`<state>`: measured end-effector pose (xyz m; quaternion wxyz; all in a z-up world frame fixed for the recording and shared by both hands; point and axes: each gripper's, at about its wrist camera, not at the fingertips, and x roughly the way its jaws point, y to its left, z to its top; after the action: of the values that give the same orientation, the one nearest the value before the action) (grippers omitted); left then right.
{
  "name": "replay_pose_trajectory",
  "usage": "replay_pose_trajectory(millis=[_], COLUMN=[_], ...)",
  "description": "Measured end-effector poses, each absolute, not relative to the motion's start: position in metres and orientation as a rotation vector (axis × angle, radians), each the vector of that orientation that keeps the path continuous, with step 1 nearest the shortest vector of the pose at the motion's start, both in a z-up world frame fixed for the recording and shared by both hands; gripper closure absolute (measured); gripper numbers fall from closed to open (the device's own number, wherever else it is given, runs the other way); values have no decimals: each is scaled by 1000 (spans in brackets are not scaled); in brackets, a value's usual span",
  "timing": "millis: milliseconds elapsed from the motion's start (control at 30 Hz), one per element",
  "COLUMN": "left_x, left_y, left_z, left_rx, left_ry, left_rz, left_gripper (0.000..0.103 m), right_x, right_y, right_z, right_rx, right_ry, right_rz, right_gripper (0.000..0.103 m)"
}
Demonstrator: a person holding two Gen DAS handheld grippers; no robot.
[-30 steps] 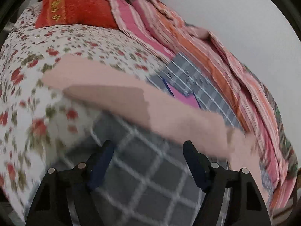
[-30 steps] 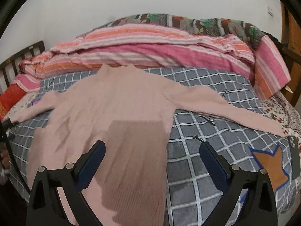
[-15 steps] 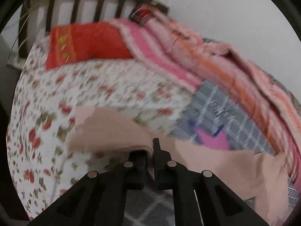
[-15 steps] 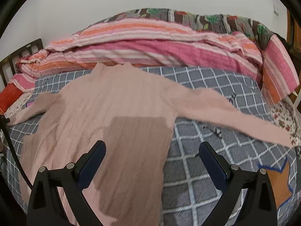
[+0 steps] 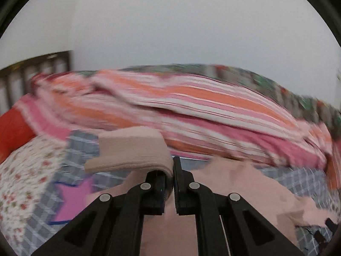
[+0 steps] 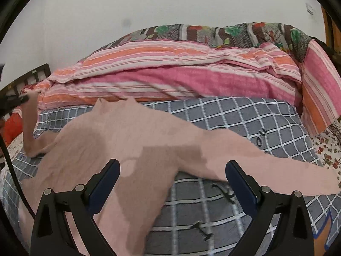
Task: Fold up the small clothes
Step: 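Fold the held sleeve across the sweater body and open the left gripper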
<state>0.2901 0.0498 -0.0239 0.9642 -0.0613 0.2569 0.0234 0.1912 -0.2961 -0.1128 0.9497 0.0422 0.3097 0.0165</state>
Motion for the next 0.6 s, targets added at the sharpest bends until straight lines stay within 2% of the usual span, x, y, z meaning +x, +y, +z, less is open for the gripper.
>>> replay_pose_trajectory(millis=[167, 300, 400, 433, 500, 533, 567, 600], left_x=[306, 309, 308, 304, 295, 291, 290, 284], left_y=[-65, -119, -132, -131, -117, -106, -97, -79], left_z=[-49, -82, -101, -102, -98, -94, -90, -86], left_rx=[-61, -53, -94, -98, -103, -108, -115, -131], left_ry=[574, 643, 710, 716, 692, 675, 658, 630], left_rz=[-125, -232, -280, -273, -257, -247, -236, -216], left_gripper=[96, 96, 91, 87, 57, 46, 28, 26], right_x=[194, 194, 196, 197, 197, 197, 197, 197], right_y=[-325, -346, -348, -346, -342, -338, -334, -329], right_z=[-125, -125, -128, -129, -131, -132, -132, -131], right_rx=[150, 220, 231, 227, 220, 215, 210, 206], right_ry=[661, 648, 653, 657, 662, 664, 666, 666], right_rz=[11, 2, 4, 3, 10, 19, 29, 44], right_gripper=[6, 6, 6, 6, 6, 6, 6, 6])
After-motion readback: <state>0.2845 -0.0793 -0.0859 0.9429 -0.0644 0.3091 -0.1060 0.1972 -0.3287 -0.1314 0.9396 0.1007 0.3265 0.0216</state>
